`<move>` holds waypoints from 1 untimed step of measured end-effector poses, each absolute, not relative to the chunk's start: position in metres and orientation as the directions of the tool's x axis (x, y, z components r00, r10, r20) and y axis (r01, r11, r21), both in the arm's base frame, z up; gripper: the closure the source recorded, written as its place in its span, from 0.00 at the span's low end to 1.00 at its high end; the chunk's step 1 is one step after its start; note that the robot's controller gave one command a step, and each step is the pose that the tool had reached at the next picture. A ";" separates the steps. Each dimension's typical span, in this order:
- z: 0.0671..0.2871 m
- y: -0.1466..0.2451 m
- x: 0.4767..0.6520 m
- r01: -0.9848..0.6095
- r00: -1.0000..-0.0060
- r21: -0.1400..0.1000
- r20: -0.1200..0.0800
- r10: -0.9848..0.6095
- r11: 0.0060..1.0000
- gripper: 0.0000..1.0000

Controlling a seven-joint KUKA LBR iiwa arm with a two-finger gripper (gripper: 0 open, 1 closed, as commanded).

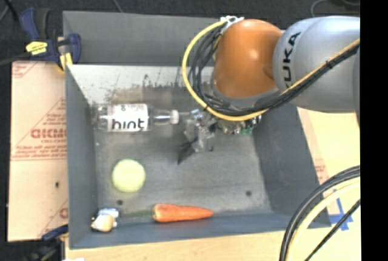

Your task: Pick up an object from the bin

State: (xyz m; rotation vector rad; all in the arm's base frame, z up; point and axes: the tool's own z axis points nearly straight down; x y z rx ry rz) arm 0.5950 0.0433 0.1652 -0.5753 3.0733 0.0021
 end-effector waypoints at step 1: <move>0.270 0.052 0.592 -0.330 -0.944 -0.002 -0.019 -0.330 0.944 1.00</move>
Offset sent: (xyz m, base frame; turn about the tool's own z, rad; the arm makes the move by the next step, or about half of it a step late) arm 0.0000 0.0000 0.0000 0.0000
